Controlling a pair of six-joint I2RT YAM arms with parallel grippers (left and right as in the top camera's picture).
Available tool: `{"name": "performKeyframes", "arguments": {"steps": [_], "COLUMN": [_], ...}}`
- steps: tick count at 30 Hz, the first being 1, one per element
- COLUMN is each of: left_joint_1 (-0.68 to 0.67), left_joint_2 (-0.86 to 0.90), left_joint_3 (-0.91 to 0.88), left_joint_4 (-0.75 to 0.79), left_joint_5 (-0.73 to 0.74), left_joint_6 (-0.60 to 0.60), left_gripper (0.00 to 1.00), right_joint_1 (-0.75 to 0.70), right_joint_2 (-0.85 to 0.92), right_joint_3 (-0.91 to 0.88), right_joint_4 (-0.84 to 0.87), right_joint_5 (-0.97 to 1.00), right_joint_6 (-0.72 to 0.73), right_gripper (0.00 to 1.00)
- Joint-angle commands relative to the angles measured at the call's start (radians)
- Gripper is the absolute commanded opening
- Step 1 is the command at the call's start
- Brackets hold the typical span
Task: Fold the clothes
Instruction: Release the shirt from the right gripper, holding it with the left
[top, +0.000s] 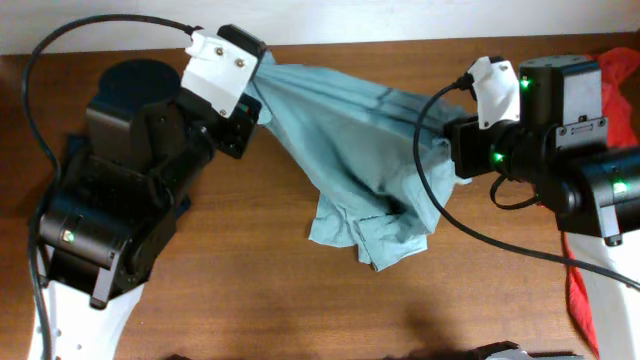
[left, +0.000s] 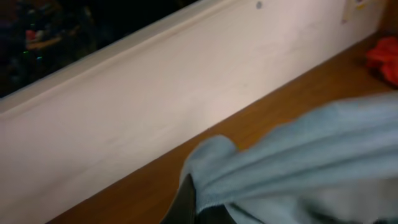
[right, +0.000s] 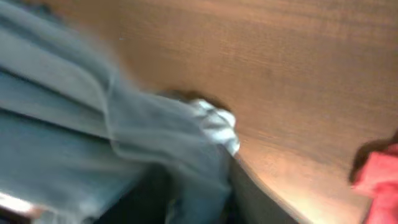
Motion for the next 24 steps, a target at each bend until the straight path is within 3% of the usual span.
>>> {"name": "performKeyframes", "arguments": {"steps": [1,5,6,9,12,19,24], "left_joint_1": [0.023,0.023,0.023,0.023,0.023,0.023,0.023], "left_joint_2": [-0.018,-0.018,-0.018,-0.018,-0.018,-0.018,-0.018], "left_joint_3": [0.043,0.043,0.043,0.043,0.043,0.043,0.043], "left_joint_4": [0.016,0.016,0.017,0.019,0.021,0.050,0.100], "left_joint_5": [-0.103,-0.102,-0.102,-0.102,-0.102,-0.102,-0.103], "left_joint_6": [-0.030,-0.030,-0.030,-0.029,-0.029,-0.029,-0.028], "left_gripper": [0.00,0.00,0.00,0.00,0.00,0.00,0.00], "right_joint_1": [-0.014,-0.014,-0.014,-0.014,-0.013,-0.010,0.034], "right_joint_2": [0.004,0.004,0.006,0.018,0.038,0.123,0.202], "right_joint_3": [0.008,0.008,0.008,0.008,0.008,0.006,0.005], "right_joint_4": [-0.021,-0.044,-0.049,-0.067,-0.088,-0.100,-0.098], "right_joint_5": [0.012,0.014,0.013,0.009,-0.082,-0.299,-0.455], "right_joint_6": [-0.024,-0.013,-0.013,-0.013,-0.014,-0.080,-0.207], "right_gripper": [0.33,0.20,0.12,0.10,0.22,0.35,0.44]}}
